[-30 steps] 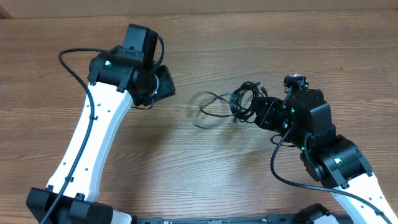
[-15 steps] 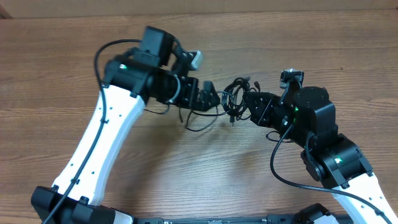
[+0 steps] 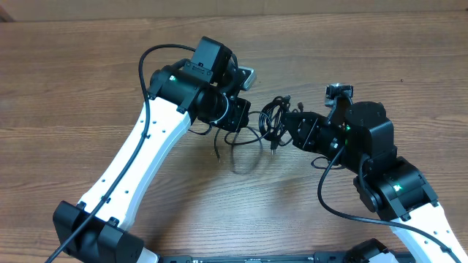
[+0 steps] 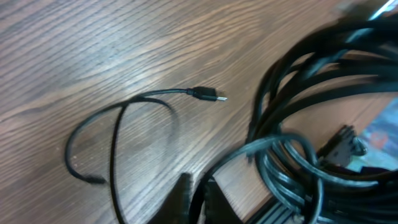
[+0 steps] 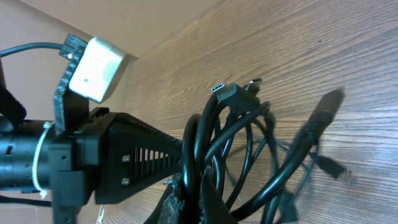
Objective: Untangle cables
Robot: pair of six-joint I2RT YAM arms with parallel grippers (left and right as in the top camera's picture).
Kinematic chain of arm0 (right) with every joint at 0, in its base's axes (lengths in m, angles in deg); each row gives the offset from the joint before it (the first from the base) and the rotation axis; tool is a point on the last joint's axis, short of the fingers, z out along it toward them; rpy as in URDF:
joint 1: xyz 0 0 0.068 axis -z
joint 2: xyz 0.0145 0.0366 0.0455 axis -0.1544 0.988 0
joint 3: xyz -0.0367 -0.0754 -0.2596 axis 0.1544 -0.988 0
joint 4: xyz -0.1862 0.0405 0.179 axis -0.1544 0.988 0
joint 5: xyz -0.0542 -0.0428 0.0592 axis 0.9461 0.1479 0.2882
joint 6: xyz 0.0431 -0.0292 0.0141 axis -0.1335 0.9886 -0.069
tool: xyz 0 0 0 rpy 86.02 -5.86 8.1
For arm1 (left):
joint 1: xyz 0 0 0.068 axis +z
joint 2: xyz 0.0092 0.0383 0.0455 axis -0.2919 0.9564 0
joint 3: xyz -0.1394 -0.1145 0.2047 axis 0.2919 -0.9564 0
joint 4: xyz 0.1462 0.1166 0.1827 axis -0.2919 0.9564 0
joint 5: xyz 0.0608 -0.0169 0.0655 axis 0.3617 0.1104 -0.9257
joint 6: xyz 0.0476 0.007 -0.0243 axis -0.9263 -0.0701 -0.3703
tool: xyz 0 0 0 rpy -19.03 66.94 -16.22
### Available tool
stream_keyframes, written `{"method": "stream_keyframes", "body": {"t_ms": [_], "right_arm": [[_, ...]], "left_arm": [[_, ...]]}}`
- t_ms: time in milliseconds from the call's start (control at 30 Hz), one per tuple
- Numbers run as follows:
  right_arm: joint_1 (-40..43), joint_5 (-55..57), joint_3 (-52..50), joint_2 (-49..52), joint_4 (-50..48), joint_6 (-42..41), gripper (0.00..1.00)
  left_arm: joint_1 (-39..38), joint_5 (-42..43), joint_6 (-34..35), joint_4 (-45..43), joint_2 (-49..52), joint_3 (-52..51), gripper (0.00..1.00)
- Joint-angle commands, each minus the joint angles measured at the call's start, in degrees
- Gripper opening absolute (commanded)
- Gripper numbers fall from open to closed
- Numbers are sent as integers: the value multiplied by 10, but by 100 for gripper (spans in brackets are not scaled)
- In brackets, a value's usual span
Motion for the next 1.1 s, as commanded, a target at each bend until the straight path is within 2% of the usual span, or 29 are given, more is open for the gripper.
{"method": "stream_keyframes", "body": {"t_ms": [0, 300, 367, 467, 600, 733, 967, 1067], "right_arm": [[2, -7, 15, -6, -6, -1, 4], [2, 212, 15, -3, 96, -2, 4], [2, 236, 15, 0, 104, -2, 4], [2, 243, 15, 6, 103, -2, 4], [2, 244, 15, 17, 99, -5, 4], [2, 244, 15, 29, 96, -34, 4], [2, 251, 14, 30, 88, -34, 4], [2, 280, 15, 30, 95, -34, 4]], "left_arm": [[3, -75, 46, 0, 6, 9, 4], [51, -93, 120, 13, -51, 56, 4], [73, -119, 165, 13, -78, 59, 4], [100, -154, 207, 23, -107, 59, 4], [123, -198, 227, 59, -125, 59, 4], [127, -257, 270, 98, -122, 58, 4], [127, -361, 346, 148, -111, 58, 4], [131, -430, 400, 173, -110, 58, 4]]}}
